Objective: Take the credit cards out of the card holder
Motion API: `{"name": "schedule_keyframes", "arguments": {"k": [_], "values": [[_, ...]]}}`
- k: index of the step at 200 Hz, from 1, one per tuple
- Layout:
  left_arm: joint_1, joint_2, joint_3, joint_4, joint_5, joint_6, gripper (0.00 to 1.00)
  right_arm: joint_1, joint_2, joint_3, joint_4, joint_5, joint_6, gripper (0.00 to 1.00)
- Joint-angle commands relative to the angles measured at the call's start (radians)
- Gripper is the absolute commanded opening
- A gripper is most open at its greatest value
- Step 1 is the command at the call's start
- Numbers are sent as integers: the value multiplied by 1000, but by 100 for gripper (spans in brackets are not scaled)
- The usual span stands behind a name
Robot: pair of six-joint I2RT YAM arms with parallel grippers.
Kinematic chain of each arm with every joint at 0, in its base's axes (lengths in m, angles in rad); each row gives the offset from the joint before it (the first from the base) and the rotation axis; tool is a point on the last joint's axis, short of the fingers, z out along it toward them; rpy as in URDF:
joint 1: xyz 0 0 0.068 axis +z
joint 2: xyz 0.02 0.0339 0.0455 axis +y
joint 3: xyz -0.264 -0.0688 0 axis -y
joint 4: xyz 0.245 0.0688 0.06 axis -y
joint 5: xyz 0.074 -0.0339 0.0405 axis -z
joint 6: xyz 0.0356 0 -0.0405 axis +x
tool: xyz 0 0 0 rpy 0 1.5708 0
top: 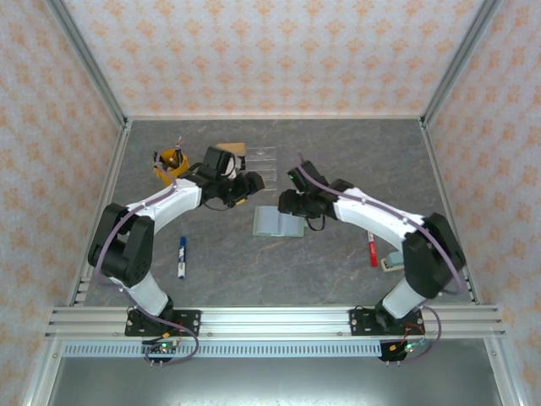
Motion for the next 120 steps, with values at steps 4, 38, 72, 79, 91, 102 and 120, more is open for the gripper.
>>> {"name": "schedule_keyframes", "arguments": {"k": [4,38,72,79,91,102,120], "values": [[39,-63,-56,-144,-185,12,80,48,113,112,-81,66,6,65],[93,-120,-141,-132,-229,-13,89,69,262,249,-168,123,51,76],[117,-148,-174,-133,-231,-1,97,74,372,349,-230,120,58,79],[121,-152,-177,-136,-235,3,97,76,390,364,-240,116,56,79],[125,-156,-182,-139,-243,12,98,78,413,379,-248,109,53,80],[125,-158,-183,-139,-248,23,100,78,428,387,-250,97,48,81],[125,-161,-190,-133,-245,47,100,79,449,398,-247,75,43,82]]}}
